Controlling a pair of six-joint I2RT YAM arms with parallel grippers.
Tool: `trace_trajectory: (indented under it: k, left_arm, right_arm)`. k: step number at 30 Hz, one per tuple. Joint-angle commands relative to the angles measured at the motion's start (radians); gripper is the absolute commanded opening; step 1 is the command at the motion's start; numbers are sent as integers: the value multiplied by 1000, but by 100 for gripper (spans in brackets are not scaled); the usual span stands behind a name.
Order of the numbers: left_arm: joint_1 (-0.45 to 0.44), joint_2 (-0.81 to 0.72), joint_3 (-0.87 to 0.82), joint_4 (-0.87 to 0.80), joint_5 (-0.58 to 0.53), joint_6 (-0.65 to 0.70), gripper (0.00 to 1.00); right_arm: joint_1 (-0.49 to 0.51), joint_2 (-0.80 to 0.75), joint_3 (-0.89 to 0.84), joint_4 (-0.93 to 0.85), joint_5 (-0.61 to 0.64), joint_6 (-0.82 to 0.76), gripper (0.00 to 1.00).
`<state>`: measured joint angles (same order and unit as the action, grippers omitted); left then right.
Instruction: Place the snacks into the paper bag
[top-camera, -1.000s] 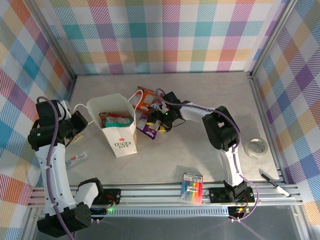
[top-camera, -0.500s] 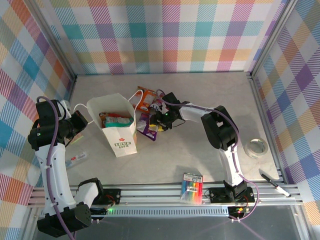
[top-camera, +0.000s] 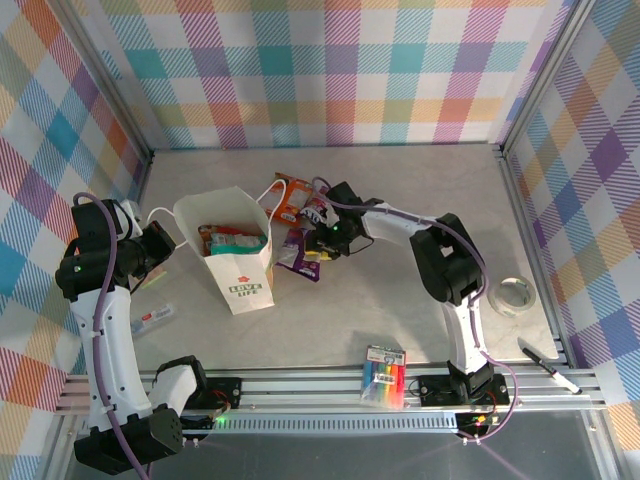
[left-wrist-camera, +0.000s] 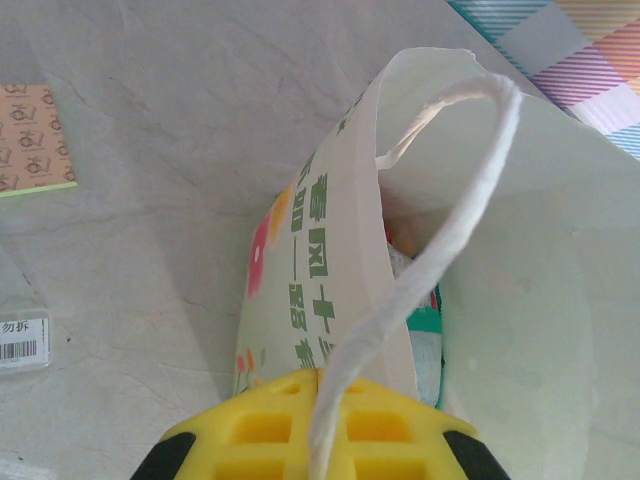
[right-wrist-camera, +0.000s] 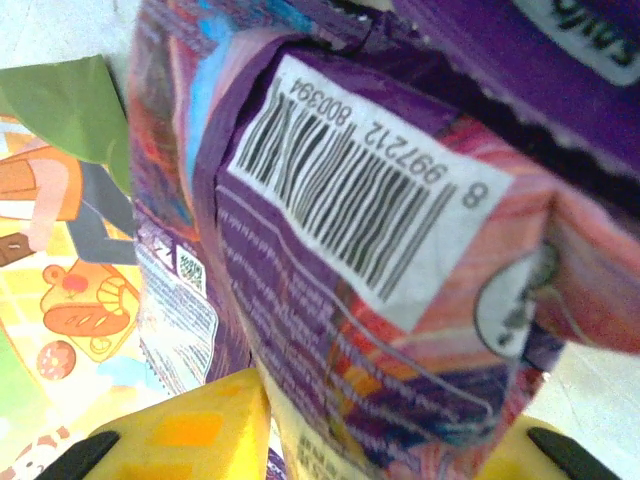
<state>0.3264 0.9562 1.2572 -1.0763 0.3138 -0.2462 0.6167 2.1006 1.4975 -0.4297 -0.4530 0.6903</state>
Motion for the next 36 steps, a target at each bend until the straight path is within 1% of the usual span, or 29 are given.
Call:
trace_trajectory:
  k: [1,8,13,27,36]
  left_arm:
    - [16,-9,1,3,13,-2,5]
    - [16,-15,2,1,16,1,5]
    - [16,-17,1,-1,16,5,5]
    - [16,-19,-4,2,15,12,4]
    - [16,-12,4,12,27,4,5]
  right_arm:
    - [5,-62,-19,-58,41,-53,31]
    - [5,-104,-42,-88,82,-86,23]
    - [5,-109,-45,-104,89,-97,14]
    - [5,-179,-2,-212,181,-198,12]
    - [5,-249,23,-265,214,-247,12]
